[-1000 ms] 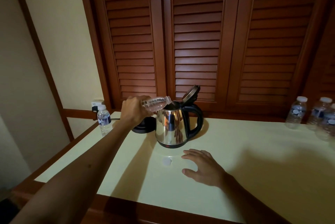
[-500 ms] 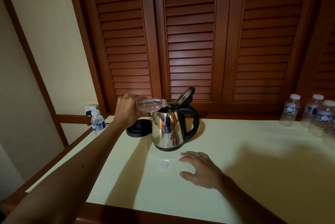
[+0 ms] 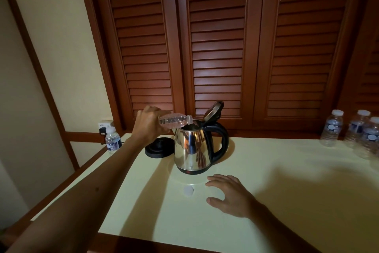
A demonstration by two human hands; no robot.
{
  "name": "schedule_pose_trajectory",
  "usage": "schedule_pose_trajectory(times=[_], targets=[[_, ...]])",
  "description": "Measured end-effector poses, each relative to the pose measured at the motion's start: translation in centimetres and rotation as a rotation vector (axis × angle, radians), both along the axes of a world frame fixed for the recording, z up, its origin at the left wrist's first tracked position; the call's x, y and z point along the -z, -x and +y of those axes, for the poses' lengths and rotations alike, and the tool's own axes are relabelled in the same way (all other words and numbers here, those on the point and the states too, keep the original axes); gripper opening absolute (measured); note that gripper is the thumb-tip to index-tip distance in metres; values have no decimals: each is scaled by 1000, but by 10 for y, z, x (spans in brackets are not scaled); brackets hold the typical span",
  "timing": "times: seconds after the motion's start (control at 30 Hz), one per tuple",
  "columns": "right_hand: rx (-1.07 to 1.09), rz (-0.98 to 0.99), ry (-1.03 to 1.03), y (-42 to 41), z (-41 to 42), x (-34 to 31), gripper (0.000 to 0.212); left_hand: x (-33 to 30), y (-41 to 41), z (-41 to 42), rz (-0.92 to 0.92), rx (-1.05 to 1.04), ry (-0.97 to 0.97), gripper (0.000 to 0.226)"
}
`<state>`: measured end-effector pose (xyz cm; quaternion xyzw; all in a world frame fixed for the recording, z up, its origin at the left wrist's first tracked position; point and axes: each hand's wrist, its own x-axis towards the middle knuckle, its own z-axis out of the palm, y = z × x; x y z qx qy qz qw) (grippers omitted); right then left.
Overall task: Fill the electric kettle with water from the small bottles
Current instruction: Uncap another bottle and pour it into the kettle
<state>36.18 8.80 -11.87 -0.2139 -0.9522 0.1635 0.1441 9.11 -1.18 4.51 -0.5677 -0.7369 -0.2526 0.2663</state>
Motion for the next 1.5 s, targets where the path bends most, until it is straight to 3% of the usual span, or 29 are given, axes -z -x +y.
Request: schedule_pose_trajectory(times=[0.83, 1.33, 1.5], targets=[[22, 103, -3, 2, 0, 4, 55, -12, 7, 6, 136, 3, 104, 51], [49, 110, 21, 2, 0, 3, 52, -19, 5, 20, 188, 5, 121, 57], [45, 136, 47, 2, -1, 1, 80, -19, 7, 24, 244, 15, 120, 54]])
